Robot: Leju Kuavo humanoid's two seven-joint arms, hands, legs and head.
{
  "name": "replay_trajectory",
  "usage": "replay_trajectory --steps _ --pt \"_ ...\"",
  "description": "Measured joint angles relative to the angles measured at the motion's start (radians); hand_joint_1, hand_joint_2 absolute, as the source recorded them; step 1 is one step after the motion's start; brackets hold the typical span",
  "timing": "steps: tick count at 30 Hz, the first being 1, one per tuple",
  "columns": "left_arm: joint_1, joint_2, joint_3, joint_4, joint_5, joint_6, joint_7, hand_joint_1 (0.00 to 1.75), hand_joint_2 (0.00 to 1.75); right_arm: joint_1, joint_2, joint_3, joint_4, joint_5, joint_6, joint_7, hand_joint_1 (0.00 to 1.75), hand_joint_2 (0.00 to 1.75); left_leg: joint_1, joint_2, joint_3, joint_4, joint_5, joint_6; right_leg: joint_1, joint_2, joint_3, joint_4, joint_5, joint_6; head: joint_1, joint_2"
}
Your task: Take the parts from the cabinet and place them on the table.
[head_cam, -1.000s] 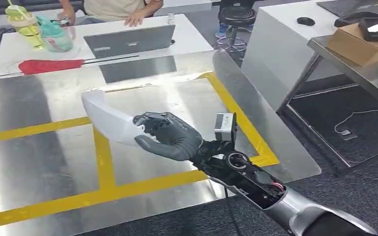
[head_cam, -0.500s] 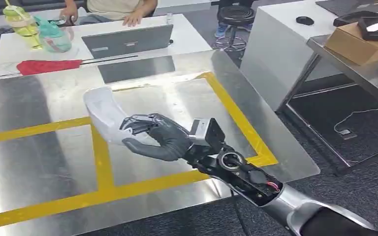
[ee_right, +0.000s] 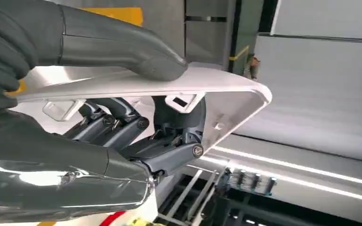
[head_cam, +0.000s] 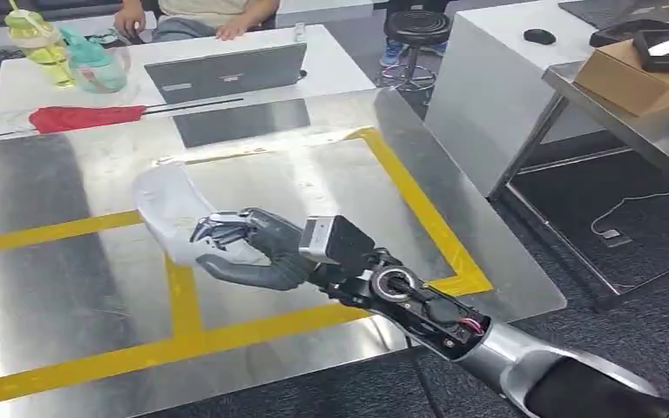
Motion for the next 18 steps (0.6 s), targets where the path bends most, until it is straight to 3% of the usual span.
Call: replay_trajectory --steps 6,7,8,9,10,12,13,14,15,16,18 --pt "0.0 -0.001 0.0 0.0 0.0 0.0 -0.001 0.0 1.75 -0.01 0.002 0.019 0.02 0.0 -0.012 -0.027 1.75 1.75 0.0 0.0 0.0 0.0 0.0 0.0 0.0 0.0 0.0 0.0 0.0 0.0 -0.001 0.0" --pt "-0.001 0.001 0.0 0.0 0.0 0.0 -0.001 0.0 1.75 -0.012 0.005 0.023 0.025 0.0 -0.013 -0.034 1.75 1.75 -0.008 0.001 -0.001 0.004 -0.005 0.01 -0.008 0.0 0.004 -0.013 0.004 0.009 -0.002 0.0" --pt "-0.001 0.0 0.0 0.0 0.0 0.0 -0.002 0.0 1.75 -0.015 0.008 0.026 0.026 0.0 -0.014 -0.037 1.75 1.75 -0.001 0.001 0.011 -0.021 0.003 0.021 0.001 0.0 0.011 -0.019 0.005 0.012 -0.003 0.0" --pt "-0.001 -0.002 0.0 0.0 0.0 0.0 -0.003 0.0 1.75 -0.015 0.009 0.027 0.028 -0.001 -0.013 -0.042 1.75 1.75 0.006 0.003 0.025 -0.038 0.01 0.023 -0.003 -0.002 0.01 -0.002 -0.004 0.01 -0.002 0.0" --pt "-0.001 -0.004 0.0 0.0 0.0 0.0 -0.004 0.0 1.75 -0.019 0.01 0.03 0.03 -0.003 -0.013 -0.047 1.75 1.75 0.008 0.003 0.032 -0.048 0.013 0.026 -0.001 -0.002 -0.014 0.047 -0.036 0.01 0.005 0.0" --pt "-0.002 -0.004 0.0 0.0 0.0 0.0 -0.004 0.0 1.75 -0.018 0.011 0.033 0.034 -0.005 -0.013 -0.051 1.75 1.75 0.008 0.004 0.034 -0.048 0.013 0.028 -0.004 -0.002 -0.101 0.222 -0.115 0.014 0.011 0.0" --pt "-0.002 -0.004 0.0 0.0 0.0 0.0 -0.004 0.0 1.75 -0.015 0.011 0.035 0.038 -0.006 -0.013 -0.051 1.75 1.75 0.008 0.003 0.034 -0.047 0.012 0.027 -0.007 -0.002 -0.142 0.295 -0.138 0.018 0.013 0.0" --pt "0.0 -0.004 0.0 0.0 0.0 0.0 -0.004 0.0 1.75 -0.014 0.011 0.038 0.042 -0.007 -0.013 -0.051 1.75 1.75 0.009 0.002 0.034 -0.046 0.011 0.024 -0.01 -0.002 -0.163 0.323 -0.134 0.021 0.015 0.0" --pt "0.001 -0.004 0.0 0.0 0.0 0.0 -0.004 0.0 1.75 -0.013 0.011 0.041 0.045 -0.008 -0.011 -0.051 1.75 1.75 0.012 0.0 0.034 -0.043 0.008 0.02 -0.015 -0.002 -0.157 0.298 -0.106 0.024 0.015 0.0" --pt "0.001 -0.005 0.0 0.0 0.0 0.0 -0.004 0.0 1.75 -0.013 0.011 0.044 0.047 -0.008 -0.01 -0.052 1.75 1.75 0.016 -0.002 0.035 -0.038 0.005 0.014 -0.019 -0.002 -0.129 0.233 -0.061 0.027 0.016 0.0" --pt "0.0 -0.006 0.0 0.0 -0.001 -0.002 -0.004 0.0 1.75 -0.015 0.011 0.047 0.05 -0.01 -0.01 -0.052 1.75 1.75 0.026 -0.009 0.033 -0.014 -0.008 -0.005 -0.034 -0.001 -0.042 0.04 0.032 0.04 0.019 0.0"
